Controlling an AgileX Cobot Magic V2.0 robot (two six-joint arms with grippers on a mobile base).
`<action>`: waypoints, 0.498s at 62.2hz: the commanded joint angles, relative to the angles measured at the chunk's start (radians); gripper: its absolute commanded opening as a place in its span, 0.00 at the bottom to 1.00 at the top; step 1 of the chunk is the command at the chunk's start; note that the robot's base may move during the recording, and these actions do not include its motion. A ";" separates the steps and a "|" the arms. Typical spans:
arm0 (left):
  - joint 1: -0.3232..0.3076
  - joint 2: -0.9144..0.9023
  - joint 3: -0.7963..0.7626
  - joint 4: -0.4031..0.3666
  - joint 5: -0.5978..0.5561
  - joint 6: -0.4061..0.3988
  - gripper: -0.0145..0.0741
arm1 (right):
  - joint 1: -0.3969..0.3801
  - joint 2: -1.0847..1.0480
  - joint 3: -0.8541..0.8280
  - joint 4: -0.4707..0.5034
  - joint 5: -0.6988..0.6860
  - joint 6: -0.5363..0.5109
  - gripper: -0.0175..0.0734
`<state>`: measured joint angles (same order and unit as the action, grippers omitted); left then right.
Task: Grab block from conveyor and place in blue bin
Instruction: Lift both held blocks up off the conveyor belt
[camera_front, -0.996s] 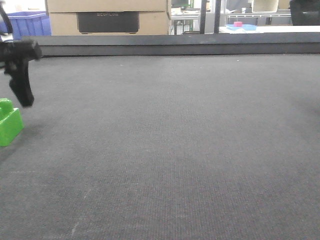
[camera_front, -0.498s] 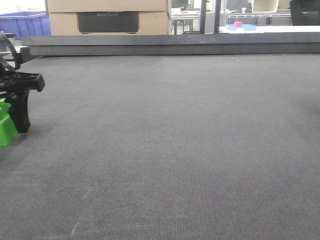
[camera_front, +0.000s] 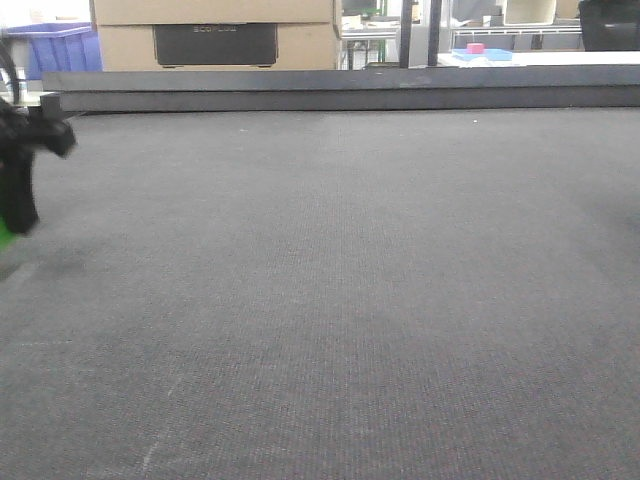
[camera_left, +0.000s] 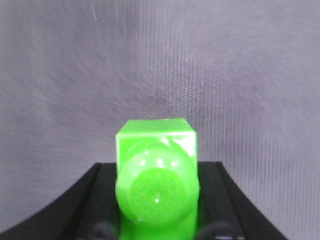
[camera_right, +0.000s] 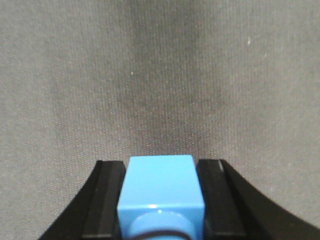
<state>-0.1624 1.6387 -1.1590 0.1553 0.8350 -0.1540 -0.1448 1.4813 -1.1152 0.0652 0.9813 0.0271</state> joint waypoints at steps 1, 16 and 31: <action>-0.010 -0.081 0.007 0.013 0.025 0.074 0.04 | 0.008 -0.044 0.003 -0.004 -0.039 -0.033 0.02; -0.010 -0.336 0.195 -0.093 -0.232 0.076 0.04 | 0.018 -0.229 0.113 -0.004 -0.228 -0.037 0.02; -0.010 -0.593 0.408 -0.183 -0.572 0.076 0.04 | 0.018 -0.459 0.339 -0.004 -0.455 -0.037 0.02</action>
<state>-0.1666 1.1223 -0.8055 0.0000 0.3867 -0.0788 -0.1259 1.1059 -0.8487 0.0673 0.6233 0.0000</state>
